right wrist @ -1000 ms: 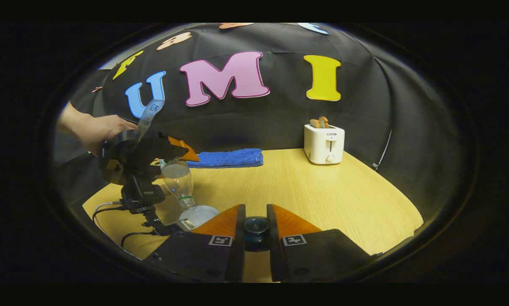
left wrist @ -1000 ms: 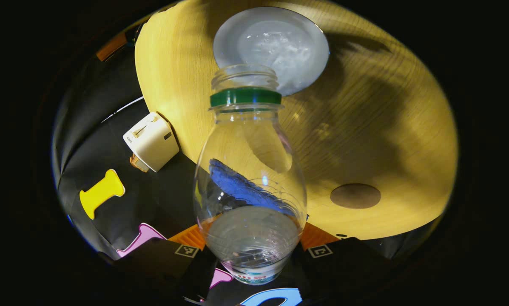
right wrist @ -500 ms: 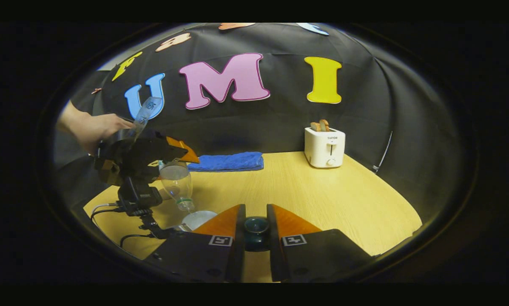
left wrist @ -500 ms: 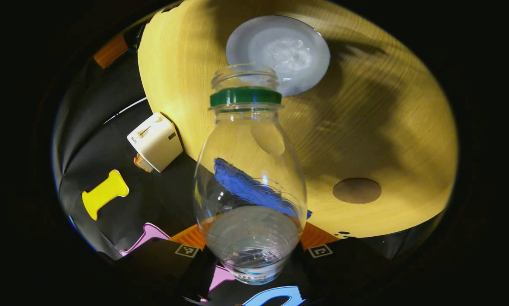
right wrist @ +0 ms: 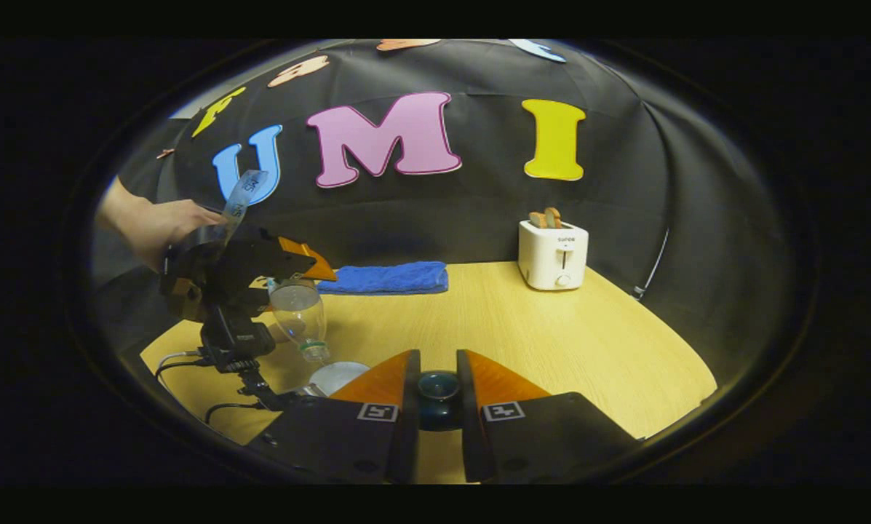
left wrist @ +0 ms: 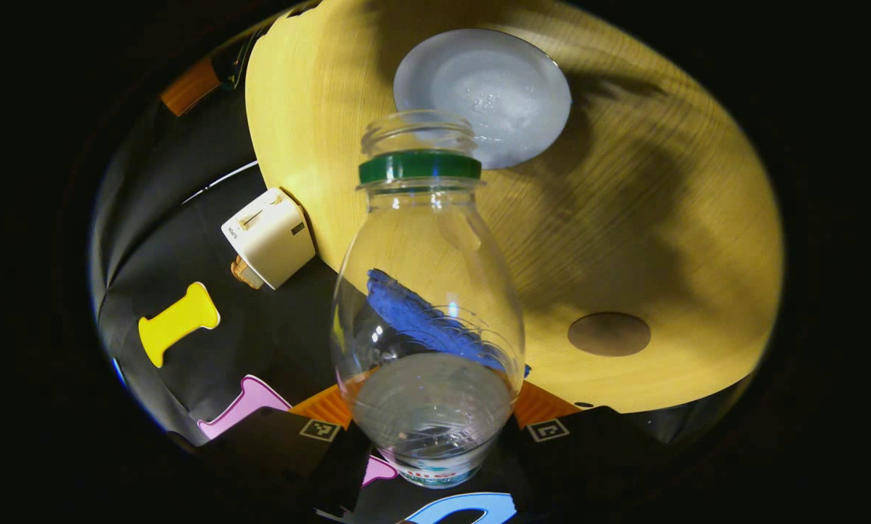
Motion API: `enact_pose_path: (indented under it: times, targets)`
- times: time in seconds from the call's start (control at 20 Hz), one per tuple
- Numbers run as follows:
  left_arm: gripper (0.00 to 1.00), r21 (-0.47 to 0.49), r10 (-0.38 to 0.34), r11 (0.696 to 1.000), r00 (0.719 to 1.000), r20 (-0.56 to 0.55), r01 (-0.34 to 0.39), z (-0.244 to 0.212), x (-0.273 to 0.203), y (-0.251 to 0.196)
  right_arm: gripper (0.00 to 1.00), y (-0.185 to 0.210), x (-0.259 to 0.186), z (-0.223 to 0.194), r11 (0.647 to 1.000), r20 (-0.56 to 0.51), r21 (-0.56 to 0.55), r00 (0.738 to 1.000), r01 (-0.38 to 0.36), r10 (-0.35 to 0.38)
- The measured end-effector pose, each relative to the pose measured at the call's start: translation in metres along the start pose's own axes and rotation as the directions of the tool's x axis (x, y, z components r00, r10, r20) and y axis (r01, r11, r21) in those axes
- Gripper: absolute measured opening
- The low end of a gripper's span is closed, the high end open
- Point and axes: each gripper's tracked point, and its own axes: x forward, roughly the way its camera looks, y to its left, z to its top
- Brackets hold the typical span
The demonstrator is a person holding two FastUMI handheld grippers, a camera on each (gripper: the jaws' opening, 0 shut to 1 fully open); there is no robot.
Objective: Open the teacup lid with one hand, grasp the water bottle and pour water into the teacup with the other hand; after pouring, place the water bottle on the coaster and then close the teacup lid.
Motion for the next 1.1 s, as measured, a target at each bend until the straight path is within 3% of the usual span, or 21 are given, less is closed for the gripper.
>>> enact_pose_path:
  times: [0.2,0.3,0.45,0.55,0.65,0.8,0.9,1.0,1.1]
  targets:
    - [0.77,-0.106,0.009,0.994,0.999,0.032,-0.006,0.015,-0.007,-0.013,0.28,-0.011,0.004,0.002,1.000,0.002,-0.027,1.000,0.008,-0.008]
    - [0.77,-0.204,0.017,0.979,0.998,0.057,-0.005,0.020,-0.006,-0.022,0.28,-0.019,0.008,0.006,1.000,0.005,-0.018,1.000,0.013,-0.013]
    - [0.77,-0.352,0.046,0.936,0.996,0.080,-0.014,0.025,-0.006,-0.026,0.28,-0.024,0.013,0.010,1.000,0.007,-0.026,1.000,0.016,-0.016]
    - [0.77,-0.502,0.081,0.864,0.993,0.083,-0.028,0.023,-0.011,-0.026,0.28,-0.022,0.016,0.013,1.000,0.000,-0.026,1.000,0.005,-0.005]
    - [0.77,-0.677,0.098,0.736,0.991,0.087,-0.014,0.017,-0.016,-0.024,0.28,-0.022,0.019,0.019,0.999,0.008,-0.033,1.000,-0.001,0.001]
    - [0.77,-0.856,0.154,0.516,0.986,0.064,-0.025,-0.004,-0.039,-0.023,0.28,-0.026,0.025,0.033,0.999,0.029,-0.045,1.000,0.005,-0.004]
    - [0.77,-0.952,0.174,0.306,0.983,0.053,-0.003,-0.021,-0.056,-0.027,0.28,-0.025,0.027,0.039,0.998,0.037,-0.061,0.999,0.006,-0.004]
    - [0.77,-0.998,0.193,0.052,0.981,0.030,0.020,-0.043,-0.071,-0.035,0.28,-0.020,0.027,0.045,0.998,0.044,-0.070,0.999,0.000,0.003]
    - [0.77,-0.983,0.209,-0.183,0.978,-0.018,0.021,-0.066,-0.076,-0.043,0.28,-0.009,0.027,0.044,0.998,0.041,-0.066,0.999,-0.011,0.014]
